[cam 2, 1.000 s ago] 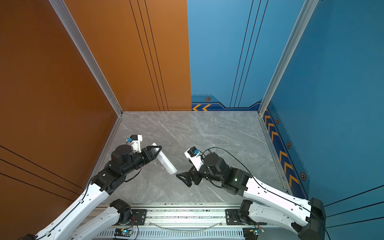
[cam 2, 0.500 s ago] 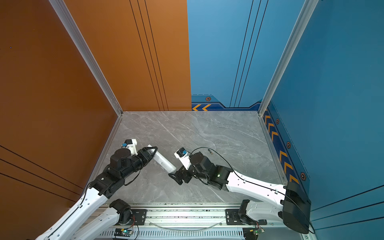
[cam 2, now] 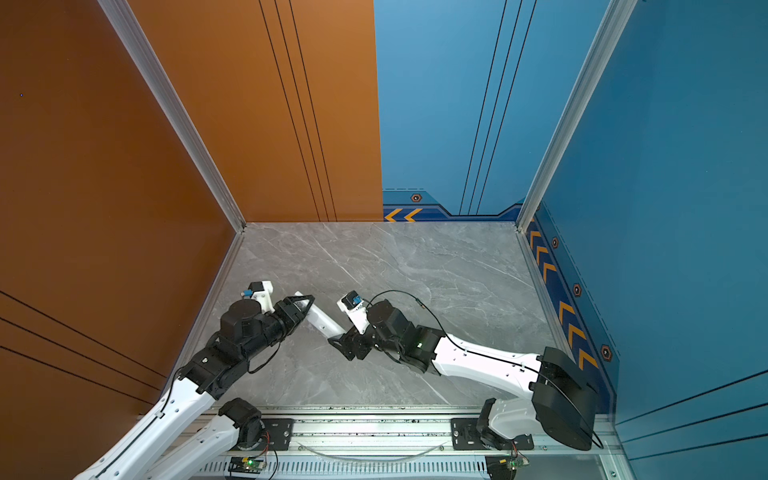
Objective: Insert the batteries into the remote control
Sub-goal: 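Open and draw back the right gripper while the left gripper holds the remote, then grasp the remote's side with the right gripper while the left gripper holds its end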
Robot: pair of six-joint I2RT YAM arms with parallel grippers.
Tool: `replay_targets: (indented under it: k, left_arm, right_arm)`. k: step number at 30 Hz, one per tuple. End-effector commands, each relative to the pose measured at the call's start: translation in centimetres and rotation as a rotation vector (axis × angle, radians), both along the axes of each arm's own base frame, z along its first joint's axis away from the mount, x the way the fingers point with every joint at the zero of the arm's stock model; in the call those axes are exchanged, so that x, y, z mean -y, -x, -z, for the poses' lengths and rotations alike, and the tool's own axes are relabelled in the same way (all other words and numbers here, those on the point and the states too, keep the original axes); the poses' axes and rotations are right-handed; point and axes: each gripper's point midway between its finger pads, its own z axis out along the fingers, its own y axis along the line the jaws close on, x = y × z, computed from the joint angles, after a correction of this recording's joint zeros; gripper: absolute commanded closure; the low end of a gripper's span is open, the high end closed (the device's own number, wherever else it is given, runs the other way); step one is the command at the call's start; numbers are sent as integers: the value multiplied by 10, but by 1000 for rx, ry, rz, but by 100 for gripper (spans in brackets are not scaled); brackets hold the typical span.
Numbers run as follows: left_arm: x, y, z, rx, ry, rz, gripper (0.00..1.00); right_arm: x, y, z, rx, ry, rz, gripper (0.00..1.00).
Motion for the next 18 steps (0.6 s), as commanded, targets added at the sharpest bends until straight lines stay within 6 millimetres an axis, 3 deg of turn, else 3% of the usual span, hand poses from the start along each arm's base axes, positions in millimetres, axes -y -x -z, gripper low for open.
replay_targets:
  k: [1,10,18]
  left_arm:
    - [-3,0,-4,24,8,-13,100]
    - [-3,1,-2,25,4,-12,100]
    - [-2,-2,-8,58,16,-8,100]
  right_arm:
    - [-10,-2,-12,6,-43,-13,22]
    - [-14,-6,1,-23,-37,-10,24]
    - [-16,-7,6,-58,-59,-25,45]
